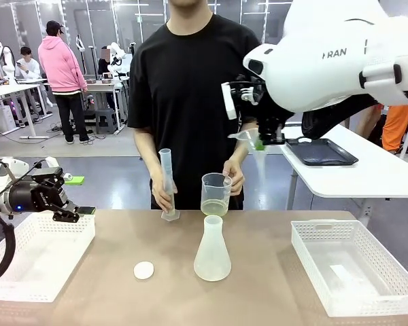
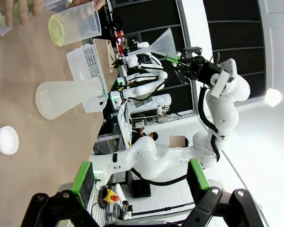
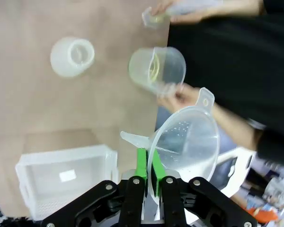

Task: Prepare the solutions needed for the experiment.
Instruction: Pick up the Plastic Funnel and insert it into the Big flask.

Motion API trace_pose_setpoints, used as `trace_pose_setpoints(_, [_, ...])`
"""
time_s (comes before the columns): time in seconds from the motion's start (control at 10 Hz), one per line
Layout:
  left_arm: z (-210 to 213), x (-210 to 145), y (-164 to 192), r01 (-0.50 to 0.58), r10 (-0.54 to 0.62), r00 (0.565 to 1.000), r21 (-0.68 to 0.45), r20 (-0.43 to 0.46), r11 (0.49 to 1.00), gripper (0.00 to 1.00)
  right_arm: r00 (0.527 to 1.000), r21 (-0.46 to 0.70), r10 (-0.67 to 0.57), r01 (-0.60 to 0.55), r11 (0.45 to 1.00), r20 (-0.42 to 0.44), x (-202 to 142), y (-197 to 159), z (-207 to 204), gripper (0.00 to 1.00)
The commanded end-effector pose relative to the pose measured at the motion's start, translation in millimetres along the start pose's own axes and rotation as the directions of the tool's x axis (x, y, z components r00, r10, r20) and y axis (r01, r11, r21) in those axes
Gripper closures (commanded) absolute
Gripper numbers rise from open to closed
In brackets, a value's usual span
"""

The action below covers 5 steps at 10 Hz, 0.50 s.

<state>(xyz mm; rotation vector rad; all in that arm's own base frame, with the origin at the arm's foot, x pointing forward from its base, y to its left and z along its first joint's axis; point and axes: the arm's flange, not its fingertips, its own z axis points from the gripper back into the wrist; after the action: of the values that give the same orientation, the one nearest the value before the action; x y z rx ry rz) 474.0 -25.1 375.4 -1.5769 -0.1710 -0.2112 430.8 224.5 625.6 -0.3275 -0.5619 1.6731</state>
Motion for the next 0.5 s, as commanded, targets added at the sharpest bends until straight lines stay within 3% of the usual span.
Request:
trace_pose_setpoints(0.0, [-1.9,2.6,-1.4,0.003,-0.003,1.000,-0.007,0.017,1.000,0.00,0.986,-0.011,0.108,-0.107,0.994,0.126,11.0,8.1,4.7,0.95])
trace_pose_setpoints(0.4, [-1.9,2.6,-1.4,0.003,-0.003,1.000,-0.007,0.017,1.000,0.00,0.937,-0.013,0.243,-0.247,0.969,0.251,34.0,31.4,20.9,0.95])
